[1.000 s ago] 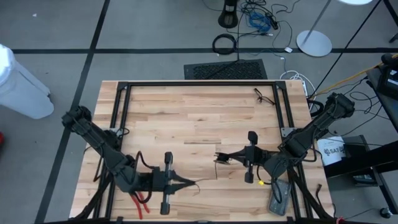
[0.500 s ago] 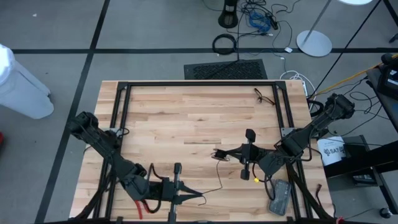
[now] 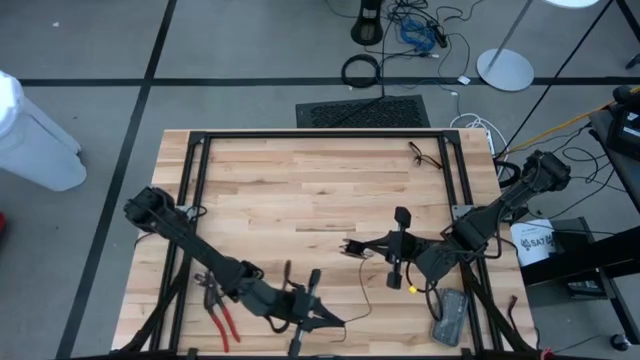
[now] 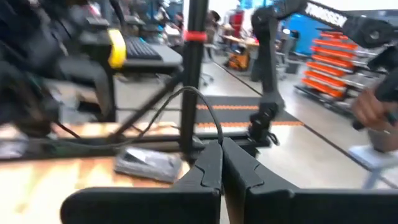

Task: Coil cords
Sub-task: Uncoil the black wire from the black spool

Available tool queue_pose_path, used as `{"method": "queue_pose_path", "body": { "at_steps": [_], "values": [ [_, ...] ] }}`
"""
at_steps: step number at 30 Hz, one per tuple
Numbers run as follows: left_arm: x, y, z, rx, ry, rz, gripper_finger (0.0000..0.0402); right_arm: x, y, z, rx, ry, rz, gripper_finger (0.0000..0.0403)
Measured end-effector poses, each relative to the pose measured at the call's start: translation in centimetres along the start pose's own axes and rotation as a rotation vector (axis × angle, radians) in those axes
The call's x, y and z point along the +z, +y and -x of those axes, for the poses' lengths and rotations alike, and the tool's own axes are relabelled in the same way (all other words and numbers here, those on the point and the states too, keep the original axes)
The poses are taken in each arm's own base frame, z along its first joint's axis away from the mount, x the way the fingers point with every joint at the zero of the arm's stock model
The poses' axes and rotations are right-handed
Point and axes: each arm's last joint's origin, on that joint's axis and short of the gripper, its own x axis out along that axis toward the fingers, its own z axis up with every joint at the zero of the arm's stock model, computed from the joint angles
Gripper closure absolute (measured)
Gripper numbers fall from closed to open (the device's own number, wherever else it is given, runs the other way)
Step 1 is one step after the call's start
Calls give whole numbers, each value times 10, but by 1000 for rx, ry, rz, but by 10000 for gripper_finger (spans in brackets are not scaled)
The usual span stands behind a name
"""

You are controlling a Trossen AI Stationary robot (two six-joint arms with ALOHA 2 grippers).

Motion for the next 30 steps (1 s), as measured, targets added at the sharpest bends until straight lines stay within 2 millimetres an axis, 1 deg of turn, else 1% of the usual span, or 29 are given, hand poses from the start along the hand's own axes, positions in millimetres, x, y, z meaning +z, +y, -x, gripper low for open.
{"method": "queue_pose_path", "body": {
  "at_steps": [4,6,13,16,20,23,30],
  "values": [
    [-11,6,-7,-69,50,31,390,1,-1,2,11,-2,-5,403],
    [-14,6,-8,-69,67,27,379,2,-1,5,26,-6,-9,403],
    [-15,7,-7,-24,68,22,320,7,-3,18,75,-31,-29,403],
    [-17,8,-7,9,85,15,301,9,-2,25,96,-41,-33,403],
    [-23,11,-5,85,159,-13,295,10,-1,33,126,-53,-36,403],
    [-22,14,-1,174,186,-12,294,11,-2,39,139,-65,-47,403],
    [-18,18,1,338,135,-23,294,11,-1,41,145,-69,-49,403]
  ]
}}
